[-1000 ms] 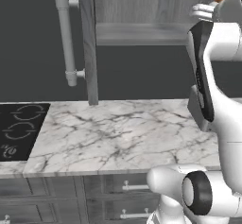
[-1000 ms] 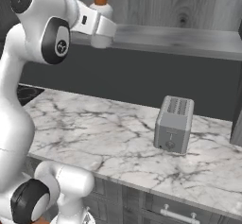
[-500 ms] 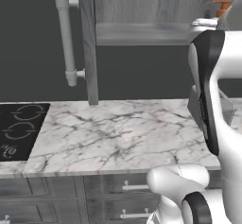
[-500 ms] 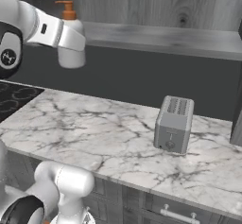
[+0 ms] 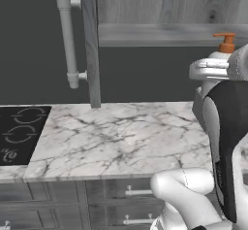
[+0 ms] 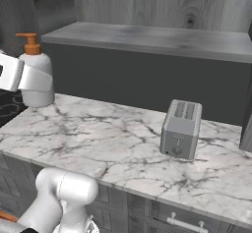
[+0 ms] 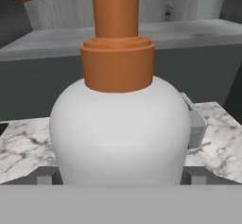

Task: Locate and retrieve the dish brush and soap dispenser from the cabinet. Place them next to the sink.

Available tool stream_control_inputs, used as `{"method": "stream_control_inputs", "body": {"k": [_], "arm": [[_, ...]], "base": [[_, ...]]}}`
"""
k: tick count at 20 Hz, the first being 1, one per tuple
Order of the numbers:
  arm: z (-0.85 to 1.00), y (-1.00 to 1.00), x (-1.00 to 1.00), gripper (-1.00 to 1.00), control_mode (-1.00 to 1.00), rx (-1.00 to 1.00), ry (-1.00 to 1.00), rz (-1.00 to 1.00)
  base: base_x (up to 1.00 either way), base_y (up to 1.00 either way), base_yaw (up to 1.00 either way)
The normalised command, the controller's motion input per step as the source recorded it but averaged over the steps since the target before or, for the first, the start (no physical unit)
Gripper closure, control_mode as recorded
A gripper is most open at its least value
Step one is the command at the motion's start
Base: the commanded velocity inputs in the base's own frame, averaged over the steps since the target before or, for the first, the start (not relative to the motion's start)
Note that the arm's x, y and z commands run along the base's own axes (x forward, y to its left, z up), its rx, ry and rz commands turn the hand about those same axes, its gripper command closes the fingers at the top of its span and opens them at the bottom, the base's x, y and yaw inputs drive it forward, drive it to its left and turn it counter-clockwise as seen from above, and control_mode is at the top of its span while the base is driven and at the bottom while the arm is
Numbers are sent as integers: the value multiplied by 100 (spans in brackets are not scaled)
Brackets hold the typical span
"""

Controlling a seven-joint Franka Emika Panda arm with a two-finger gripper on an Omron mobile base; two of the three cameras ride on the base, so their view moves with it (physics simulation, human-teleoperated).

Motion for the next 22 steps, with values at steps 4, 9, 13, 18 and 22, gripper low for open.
{"method": "stream_control_inputs", "body": {"k": [4,9,13,18,22], "arm": [[-63,15,-77,100,-100,-2,-25,9],[-7,8,-37,100,-100,-1,-20,6],[0,0,0,100,-100,0,0,0],[0,0,0,100,-100,0,0,0],[0,0,0,100,100,0,0,0]], "base": [[0,0,0],[0,0,0],[0,0,0],[0,0,0],[-3,0,0]]}}
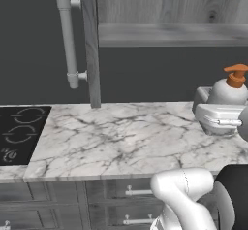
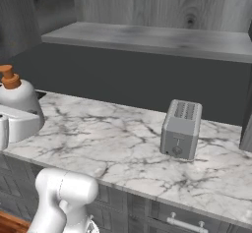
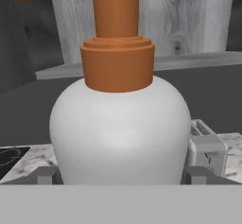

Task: Locate and retrieve the dish brush and soap dispenser from the cabinet. Place them next to the sink.

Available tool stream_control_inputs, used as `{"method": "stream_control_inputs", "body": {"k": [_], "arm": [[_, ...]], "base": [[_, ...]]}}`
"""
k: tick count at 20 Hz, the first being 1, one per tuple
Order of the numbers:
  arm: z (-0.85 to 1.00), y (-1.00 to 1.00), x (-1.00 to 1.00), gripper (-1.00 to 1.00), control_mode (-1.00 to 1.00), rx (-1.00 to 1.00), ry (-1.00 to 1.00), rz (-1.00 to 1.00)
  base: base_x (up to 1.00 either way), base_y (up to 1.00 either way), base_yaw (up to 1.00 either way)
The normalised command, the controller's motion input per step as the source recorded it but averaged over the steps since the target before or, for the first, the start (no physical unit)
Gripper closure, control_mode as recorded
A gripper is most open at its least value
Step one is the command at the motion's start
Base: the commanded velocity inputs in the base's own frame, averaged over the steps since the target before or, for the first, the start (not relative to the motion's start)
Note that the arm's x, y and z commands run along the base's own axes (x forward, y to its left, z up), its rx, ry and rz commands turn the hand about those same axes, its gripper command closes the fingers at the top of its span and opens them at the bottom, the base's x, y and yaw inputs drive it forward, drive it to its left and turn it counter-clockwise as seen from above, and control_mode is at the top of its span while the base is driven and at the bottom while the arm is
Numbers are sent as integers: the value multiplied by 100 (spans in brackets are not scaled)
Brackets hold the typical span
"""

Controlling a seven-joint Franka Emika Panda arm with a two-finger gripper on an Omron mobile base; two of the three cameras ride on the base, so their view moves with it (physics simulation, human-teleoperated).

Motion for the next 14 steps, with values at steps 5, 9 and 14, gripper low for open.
{"method": "stream_control_inputs", "body": {"k": [5,9,14], "arm": [[0,0,0,100,100,0,0,0],[0,0,0,100,100,0,0,0],[0,0,0,100,100,0,0,0]], "base": [[-52,11,0],[-58,24,-2],[-54,25,0]]}}
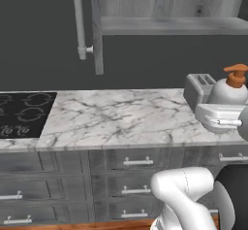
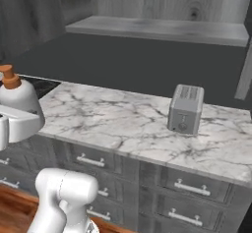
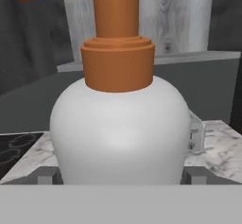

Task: Locate and retrieve the dish brush and soap dispenser from the cabinet. Place them next to the sink.

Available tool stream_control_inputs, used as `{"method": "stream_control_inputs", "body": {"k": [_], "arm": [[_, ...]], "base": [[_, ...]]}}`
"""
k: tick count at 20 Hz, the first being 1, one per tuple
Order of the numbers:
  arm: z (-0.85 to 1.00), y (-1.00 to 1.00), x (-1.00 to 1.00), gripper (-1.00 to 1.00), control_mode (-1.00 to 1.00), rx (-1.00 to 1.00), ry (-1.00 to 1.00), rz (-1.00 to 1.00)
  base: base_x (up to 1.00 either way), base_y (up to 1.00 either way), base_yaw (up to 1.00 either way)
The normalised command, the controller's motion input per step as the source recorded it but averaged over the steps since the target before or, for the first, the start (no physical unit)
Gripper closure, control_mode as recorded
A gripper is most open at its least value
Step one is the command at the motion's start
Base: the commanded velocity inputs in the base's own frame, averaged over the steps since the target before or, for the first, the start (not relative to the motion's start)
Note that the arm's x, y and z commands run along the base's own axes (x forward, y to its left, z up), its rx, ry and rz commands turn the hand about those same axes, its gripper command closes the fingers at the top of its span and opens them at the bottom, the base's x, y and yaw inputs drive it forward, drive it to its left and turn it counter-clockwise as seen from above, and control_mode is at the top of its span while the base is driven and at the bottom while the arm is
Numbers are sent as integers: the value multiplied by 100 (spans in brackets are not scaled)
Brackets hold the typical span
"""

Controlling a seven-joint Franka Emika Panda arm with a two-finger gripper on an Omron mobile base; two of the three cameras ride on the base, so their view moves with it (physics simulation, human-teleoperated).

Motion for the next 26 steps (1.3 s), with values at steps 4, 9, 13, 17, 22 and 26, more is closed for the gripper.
{"method": "stream_control_inputs", "body": {"k": [4,9,13,17,22,26], "arm": [[0,0,0,100,100,0,0,0],[0,0,0,100,100,0,0,0],[0,0,0,100,100,0,0,0],[0,0,0,100,100,0,0,0],[0,0,0,100,100,0,0,0],[0,0,0,100,100,0,0,0]], "base": [[-25,31,17],[-6,34,46],[-14,38,44],[-14,44,43],[-1,21,49],[0,18,50]]}}
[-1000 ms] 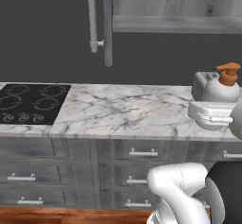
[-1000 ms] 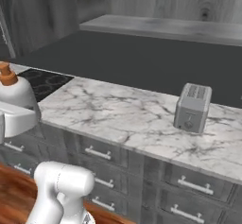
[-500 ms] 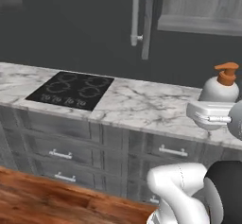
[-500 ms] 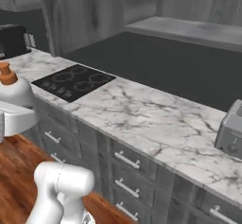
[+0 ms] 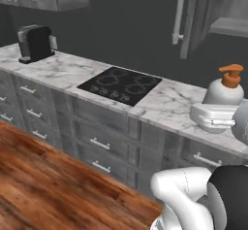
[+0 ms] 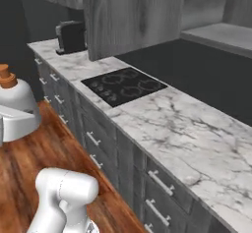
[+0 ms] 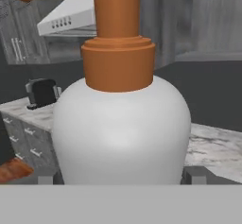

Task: Locate and retrieve the dish brush and soap dispenser from the cabinet. Place them next to the sink.

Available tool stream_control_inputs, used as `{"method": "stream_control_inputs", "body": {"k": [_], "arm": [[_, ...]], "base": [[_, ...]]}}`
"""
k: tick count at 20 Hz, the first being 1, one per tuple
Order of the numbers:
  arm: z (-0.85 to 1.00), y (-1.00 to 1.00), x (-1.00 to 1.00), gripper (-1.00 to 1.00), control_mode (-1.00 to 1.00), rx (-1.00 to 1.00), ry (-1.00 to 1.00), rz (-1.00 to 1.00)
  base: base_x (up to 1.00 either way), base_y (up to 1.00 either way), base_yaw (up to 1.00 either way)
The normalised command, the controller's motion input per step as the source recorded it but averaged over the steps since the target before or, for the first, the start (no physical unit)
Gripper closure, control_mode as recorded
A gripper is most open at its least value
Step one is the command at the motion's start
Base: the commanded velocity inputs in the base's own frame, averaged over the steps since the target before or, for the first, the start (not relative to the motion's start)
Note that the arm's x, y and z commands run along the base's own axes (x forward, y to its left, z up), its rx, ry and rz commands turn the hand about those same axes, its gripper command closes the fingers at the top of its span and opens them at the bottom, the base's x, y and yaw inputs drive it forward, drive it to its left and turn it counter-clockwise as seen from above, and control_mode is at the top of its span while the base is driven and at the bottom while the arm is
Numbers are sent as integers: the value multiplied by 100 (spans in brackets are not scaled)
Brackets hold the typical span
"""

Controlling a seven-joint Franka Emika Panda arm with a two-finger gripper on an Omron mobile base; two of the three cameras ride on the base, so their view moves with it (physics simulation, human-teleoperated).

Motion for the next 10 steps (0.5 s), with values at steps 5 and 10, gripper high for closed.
{"method": "stream_control_inputs", "body": {"k": [5,10], "arm": [[0,0,0,100,100,0,0,0],[0,0,0,100,100,0,0,0]], "base": [[0,22,50],[-4,32,47]]}}
